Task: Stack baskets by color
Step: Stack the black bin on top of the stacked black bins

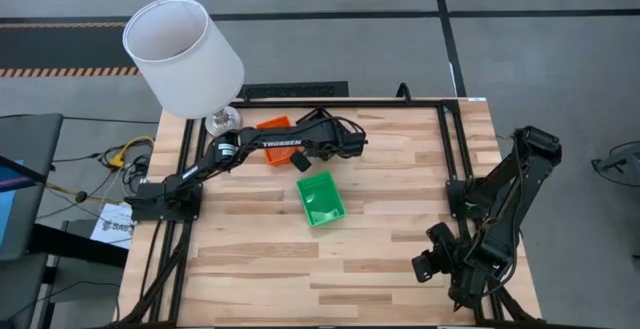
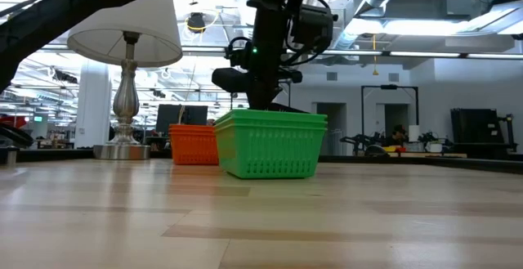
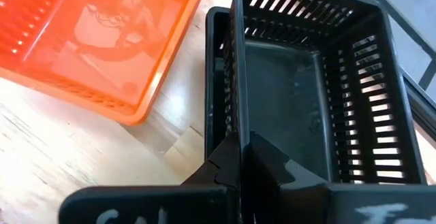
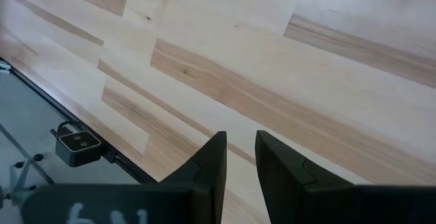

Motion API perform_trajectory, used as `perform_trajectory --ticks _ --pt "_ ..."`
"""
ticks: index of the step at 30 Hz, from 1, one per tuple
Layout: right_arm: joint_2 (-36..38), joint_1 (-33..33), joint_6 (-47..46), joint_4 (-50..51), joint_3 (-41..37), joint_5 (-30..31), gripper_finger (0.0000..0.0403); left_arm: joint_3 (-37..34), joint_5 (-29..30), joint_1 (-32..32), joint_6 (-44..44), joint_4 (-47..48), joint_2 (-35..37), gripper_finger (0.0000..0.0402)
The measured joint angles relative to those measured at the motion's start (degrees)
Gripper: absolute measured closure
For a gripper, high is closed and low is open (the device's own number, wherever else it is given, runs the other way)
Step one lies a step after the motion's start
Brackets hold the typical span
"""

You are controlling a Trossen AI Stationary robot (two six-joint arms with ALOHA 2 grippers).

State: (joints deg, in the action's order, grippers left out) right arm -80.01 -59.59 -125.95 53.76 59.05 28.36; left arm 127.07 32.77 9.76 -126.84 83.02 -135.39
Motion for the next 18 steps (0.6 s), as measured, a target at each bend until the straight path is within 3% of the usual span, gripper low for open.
perform_trajectory --ticks 18 --pt "0.00 0.00 0.28 -0.16 0.00 0.00 0.0301 0.02 -0.09 0.11 -0.81 0.27 0.02 0.0401"
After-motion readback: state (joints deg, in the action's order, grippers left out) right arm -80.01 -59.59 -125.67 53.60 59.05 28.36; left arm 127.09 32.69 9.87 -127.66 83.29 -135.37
